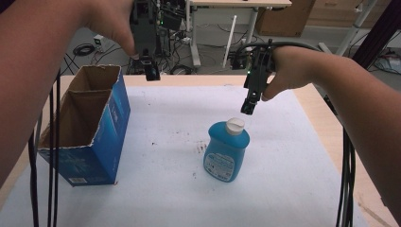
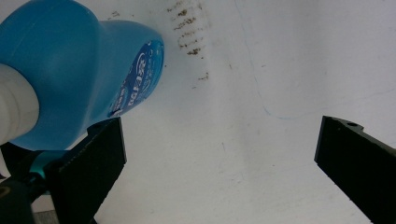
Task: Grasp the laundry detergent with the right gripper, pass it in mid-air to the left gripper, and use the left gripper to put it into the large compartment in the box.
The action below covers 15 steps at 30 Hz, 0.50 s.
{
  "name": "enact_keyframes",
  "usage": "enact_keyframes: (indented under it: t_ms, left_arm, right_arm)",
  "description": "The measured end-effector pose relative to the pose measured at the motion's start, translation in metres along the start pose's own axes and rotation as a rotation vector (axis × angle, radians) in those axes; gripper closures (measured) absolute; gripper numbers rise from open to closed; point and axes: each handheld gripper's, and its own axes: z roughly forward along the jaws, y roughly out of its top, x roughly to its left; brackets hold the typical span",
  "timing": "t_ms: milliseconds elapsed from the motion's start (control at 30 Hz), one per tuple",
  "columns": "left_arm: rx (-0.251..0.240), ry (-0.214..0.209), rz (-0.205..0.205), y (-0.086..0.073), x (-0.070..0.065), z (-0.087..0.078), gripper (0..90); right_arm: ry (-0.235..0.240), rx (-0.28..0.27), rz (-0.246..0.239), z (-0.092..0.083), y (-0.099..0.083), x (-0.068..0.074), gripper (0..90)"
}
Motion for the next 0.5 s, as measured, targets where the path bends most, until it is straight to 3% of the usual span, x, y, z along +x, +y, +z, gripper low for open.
enact_keyframes:
  t_ms: [133,433,500]
  left_arm:
    - [0.015,0.002,0.001,0.0,0.0,0.002,1.8]
    - [-0.004,0.008,0.009,0.001,-0.006,-0.003,1.8]
    - [0.002,0.011,0.011,0.001,-0.007,-0.003,1.8]
  right_arm:
    - [-0.01,0.007,0.006,-0.002,-0.005,0.001,1.0]
    - [-0.02,-0.03,0.04,-0.004,-0.029,0.01,1.1]
    - [-0.02,-0.075,0.044,-0.002,-0.047,0.019,1.0]
